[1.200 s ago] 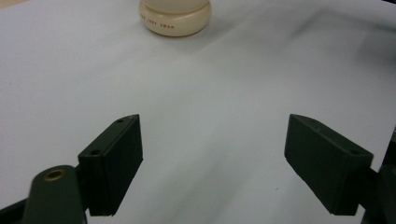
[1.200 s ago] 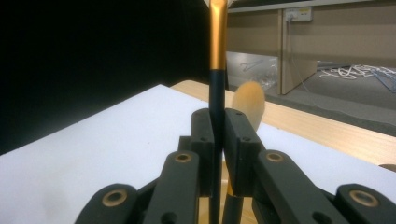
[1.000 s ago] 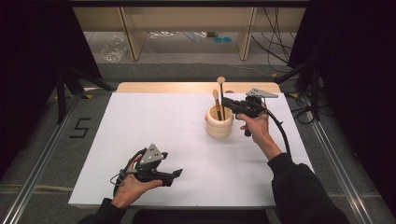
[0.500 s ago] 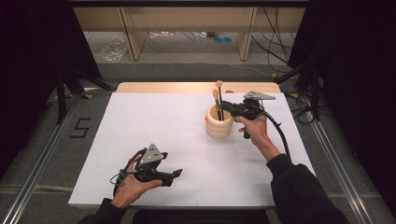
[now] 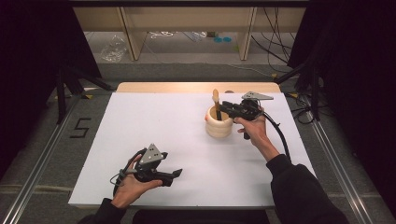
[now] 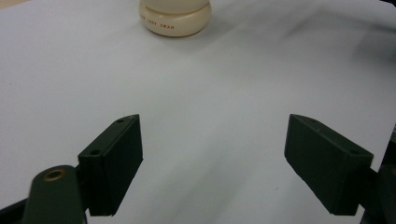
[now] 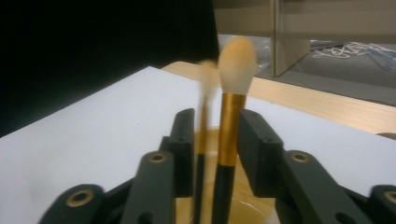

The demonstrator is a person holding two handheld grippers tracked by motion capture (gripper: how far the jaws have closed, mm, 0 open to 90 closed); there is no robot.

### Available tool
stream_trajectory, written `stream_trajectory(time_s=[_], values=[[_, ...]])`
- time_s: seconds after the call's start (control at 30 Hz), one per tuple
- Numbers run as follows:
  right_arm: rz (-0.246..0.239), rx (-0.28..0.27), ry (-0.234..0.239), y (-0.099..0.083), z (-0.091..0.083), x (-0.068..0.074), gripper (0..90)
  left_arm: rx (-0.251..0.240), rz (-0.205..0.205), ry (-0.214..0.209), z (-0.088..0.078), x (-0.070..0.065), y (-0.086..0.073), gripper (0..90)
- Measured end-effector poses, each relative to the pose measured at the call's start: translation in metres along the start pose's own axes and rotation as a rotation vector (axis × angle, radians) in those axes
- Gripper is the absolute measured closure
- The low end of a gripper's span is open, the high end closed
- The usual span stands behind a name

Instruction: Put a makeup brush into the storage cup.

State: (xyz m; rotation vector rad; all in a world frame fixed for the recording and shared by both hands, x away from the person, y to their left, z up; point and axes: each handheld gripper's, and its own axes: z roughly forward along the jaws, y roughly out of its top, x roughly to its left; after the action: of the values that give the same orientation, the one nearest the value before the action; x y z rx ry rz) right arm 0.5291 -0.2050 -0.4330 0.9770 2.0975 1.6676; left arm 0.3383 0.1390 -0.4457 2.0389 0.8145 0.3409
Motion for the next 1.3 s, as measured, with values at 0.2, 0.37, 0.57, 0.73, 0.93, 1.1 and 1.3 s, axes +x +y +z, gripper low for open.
stream_trajectory(time_s=[0.2, 0.37, 0.57, 0.73, 0.93, 1.1, 1.3], values=[[0.031, -0.014, -0.017, 0.004, -0.004, -0.002, 56.5, 0.003, -0.001, 0.000, 0.000, 0.000, 0.000, 19.2], [0.049, -0.016, -0.036, 0.007, -0.009, -0.003, 47.1, 0.000, -0.001, 0.000, 0.000, 0.000, 0.000, 19.2], [0.023, -0.008, -0.071, 0.011, -0.013, 0.000, 38.4, 0.002, -0.001, 0.001, 0.000, 0.000, 0.000, 19.2], [0.011, -0.016, -0.086, 0.014, -0.016, 0.003, 34.8, 0.001, -0.002, 0.001, -0.001, 0.000, 0.000, 19.2], [-0.018, 0.000, -0.093, 0.016, -0.021, 0.008, 31.1, -0.016, -0.019, 0.002, 0.002, -0.002, -0.001, 19.2], [-0.052, 0.005, -0.108, 0.018, -0.025, 0.012, 28.0, 0.003, -0.001, 0.001, 0.000, 0.000, 0.000, 19.2], [-0.065, 0.002, -0.104, 0.019, -0.030, 0.018, 26.2, 0.001, -0.002, 0.002, -0.001, 0.000, 0.000, 19.2]])
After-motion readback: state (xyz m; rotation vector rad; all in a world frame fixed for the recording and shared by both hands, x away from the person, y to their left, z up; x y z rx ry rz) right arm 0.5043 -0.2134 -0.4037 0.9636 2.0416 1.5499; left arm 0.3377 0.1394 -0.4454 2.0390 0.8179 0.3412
